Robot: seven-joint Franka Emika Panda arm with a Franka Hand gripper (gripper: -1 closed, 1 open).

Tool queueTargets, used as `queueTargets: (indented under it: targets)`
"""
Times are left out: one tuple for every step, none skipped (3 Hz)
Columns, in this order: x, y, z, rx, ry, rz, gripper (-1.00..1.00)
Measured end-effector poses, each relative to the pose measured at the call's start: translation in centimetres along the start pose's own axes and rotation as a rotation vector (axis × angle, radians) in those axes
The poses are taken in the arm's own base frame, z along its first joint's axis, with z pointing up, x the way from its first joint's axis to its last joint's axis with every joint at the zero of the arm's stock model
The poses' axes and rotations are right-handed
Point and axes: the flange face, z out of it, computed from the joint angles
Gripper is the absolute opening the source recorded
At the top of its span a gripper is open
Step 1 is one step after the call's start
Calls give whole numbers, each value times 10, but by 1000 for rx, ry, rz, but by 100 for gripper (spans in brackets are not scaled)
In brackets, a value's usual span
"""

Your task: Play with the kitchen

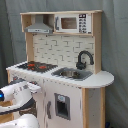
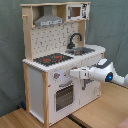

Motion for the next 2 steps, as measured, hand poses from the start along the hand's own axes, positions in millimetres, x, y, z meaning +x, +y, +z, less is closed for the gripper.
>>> queueTargets:
  targets:
    - [1,0,0,2,-13,-120,-100]
    - [2,0,0,6,-24,-225,-100]
